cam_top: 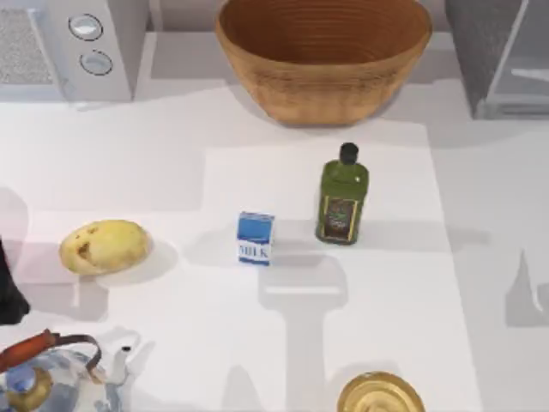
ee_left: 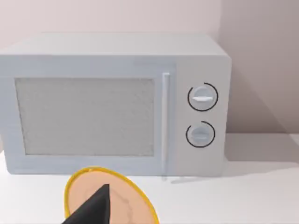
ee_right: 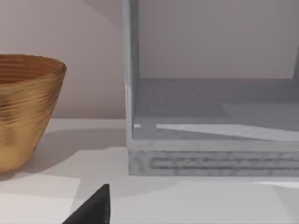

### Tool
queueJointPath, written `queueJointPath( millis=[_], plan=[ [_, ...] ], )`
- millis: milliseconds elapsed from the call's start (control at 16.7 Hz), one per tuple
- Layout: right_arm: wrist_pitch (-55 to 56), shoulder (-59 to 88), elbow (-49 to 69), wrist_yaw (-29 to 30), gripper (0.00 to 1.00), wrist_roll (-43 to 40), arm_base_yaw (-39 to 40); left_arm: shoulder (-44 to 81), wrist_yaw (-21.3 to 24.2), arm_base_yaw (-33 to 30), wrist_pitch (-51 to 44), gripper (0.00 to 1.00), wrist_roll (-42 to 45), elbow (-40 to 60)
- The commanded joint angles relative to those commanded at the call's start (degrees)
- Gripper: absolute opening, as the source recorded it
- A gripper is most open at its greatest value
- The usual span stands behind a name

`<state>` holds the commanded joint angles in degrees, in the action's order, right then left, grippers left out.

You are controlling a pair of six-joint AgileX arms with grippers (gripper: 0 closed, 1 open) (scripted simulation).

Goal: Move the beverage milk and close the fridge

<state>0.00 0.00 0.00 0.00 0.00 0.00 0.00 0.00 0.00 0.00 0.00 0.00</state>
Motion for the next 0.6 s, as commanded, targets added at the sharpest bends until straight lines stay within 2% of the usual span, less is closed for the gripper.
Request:
queueJointPath(
  millis=[180,300,420,600],
  plan=[
    [0.8,0.8,0.0,0.8,1.00,0.0,0.8,0.0,0.0,0.0,0.0,1.00,0.0,0.0],
    [3.9,3.9,0.1,4.0,1.00,0.1,4.0,0.0,0.0,0.0,0.0,1.00,0.0,0.0],
    [8.7,9.0,0.3,9.6,1.00,0.2,9.6,0.0,0.0,0.0,0.0,1.00,0.0,0.0],
    [17.7,18.6,0.6,21.4,1.00,0.4,21.3,0.0,0.0,0.0,0.0,1.00,0.0,0.0]
  ],
)
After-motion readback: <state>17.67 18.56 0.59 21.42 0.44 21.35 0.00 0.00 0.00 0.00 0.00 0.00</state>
